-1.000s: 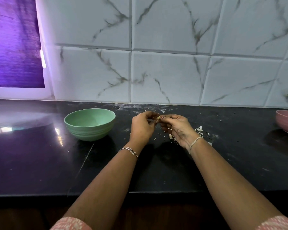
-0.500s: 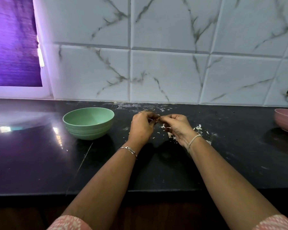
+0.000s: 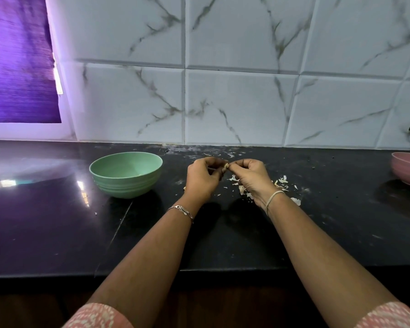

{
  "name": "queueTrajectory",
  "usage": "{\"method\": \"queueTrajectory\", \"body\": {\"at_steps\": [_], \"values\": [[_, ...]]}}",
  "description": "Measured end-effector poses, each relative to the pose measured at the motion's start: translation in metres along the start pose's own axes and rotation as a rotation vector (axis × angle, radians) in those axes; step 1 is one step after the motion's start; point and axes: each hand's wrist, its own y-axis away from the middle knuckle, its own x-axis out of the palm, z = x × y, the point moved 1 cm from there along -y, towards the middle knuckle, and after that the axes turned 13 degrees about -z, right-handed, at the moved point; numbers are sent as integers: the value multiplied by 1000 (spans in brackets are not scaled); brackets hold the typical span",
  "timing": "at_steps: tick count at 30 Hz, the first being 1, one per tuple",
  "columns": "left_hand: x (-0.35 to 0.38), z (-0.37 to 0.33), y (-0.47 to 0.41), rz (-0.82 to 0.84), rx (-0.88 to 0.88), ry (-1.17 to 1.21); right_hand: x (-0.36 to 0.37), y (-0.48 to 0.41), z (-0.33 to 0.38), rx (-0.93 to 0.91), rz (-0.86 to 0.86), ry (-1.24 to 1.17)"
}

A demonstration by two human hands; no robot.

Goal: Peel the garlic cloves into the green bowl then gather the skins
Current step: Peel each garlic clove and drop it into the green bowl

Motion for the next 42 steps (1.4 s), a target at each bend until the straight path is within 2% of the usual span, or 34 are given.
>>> {"method": "queueTrajectory", "body": {"at_steps": [3,7,13,29,36,42], "values": [[1,1,1,59,-143,204,-2,-4,-3,-70,-44,126],[0,-1,2,118,-271,392,-10,-5,-3,-376,-171,744],[-1,-1,3,142,-391,490,-25,-9,-1,-390,-191,911],[3,4,-3,82,-437,364,-26,-6,-3,-394,-174,970],[4,12,-5,27,-298,262,-16,-6,-7,-641,80,605],[3,13,-7,-30,-278,309,-13,-5,-9,-615,93,671]]}}
